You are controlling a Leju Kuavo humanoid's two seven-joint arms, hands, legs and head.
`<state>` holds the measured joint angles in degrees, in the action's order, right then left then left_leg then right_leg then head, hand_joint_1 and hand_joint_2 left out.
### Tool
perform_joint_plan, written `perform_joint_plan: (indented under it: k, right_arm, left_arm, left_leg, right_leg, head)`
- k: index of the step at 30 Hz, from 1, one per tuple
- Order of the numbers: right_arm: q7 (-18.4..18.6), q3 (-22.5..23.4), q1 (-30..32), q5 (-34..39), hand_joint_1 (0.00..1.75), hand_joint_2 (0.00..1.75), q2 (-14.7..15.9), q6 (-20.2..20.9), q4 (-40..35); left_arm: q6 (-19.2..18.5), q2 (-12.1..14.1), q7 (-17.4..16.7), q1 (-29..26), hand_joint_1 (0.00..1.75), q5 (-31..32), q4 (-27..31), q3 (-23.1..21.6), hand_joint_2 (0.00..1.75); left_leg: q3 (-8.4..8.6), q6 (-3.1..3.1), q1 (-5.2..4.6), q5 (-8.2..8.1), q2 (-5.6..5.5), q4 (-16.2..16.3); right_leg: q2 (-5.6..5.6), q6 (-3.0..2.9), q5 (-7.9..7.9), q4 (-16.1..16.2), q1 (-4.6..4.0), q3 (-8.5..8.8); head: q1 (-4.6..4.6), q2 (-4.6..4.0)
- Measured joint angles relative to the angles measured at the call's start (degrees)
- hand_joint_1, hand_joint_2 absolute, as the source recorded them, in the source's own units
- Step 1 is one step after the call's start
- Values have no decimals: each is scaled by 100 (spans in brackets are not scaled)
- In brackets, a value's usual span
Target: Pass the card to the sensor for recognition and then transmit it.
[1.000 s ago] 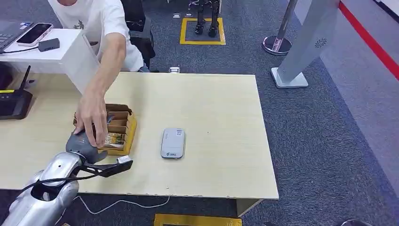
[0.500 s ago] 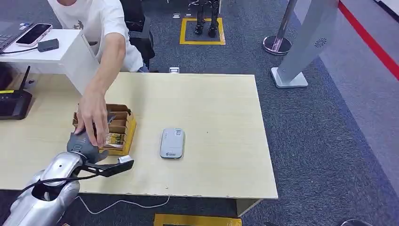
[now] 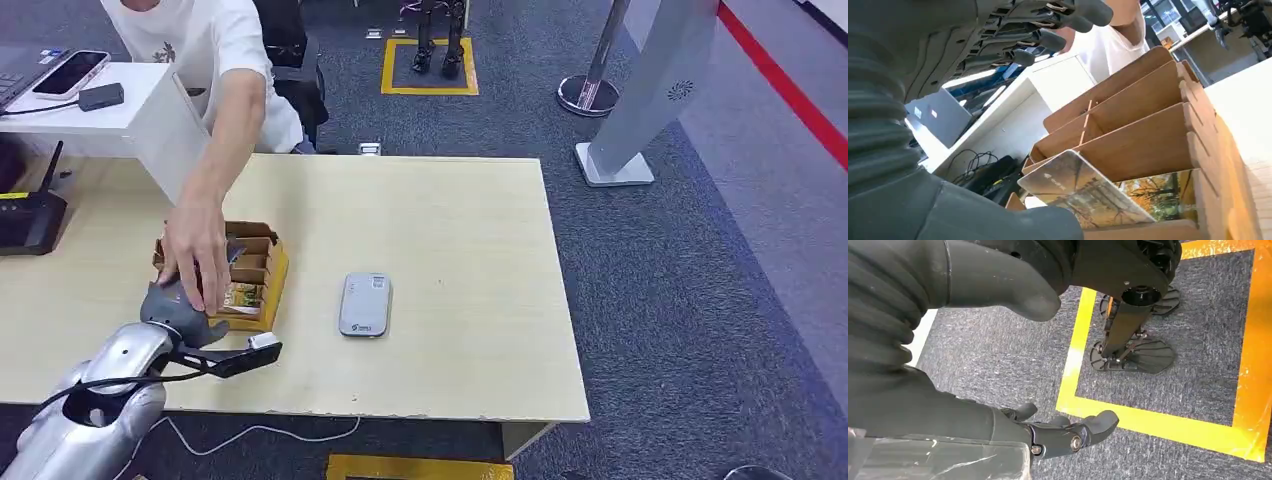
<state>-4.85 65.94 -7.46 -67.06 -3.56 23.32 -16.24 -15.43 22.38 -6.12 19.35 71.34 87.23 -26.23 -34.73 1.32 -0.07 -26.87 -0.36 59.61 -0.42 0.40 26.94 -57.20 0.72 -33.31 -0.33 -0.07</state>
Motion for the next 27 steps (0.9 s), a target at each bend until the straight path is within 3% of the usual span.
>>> perform_joint_plan:
  k: [19, 27]
  right_arm:
    - [0, 0, 16, -9, 0, 175, 0, 0, 0]
    - [0, 0, 31, 0, 0, 175, 0, 0, 0]
  left_arm:
    - [117, 55, -2, -39, 0, -24, 0, 0, 175]
    - [498, -350, -122, -194, 0, 125, 72, 81, 175]
  left_leg:
    - [1, 0, 0, 0, 2, 0]
    - [-2, 0, -1, -1, 3, 0]
  right_leg:
    - [1, 0, 0, 0, 0, -2]
    - [3, 0, 0, 0, 1, -1]
  head:
    - [0, 0]
    - [2, 0]
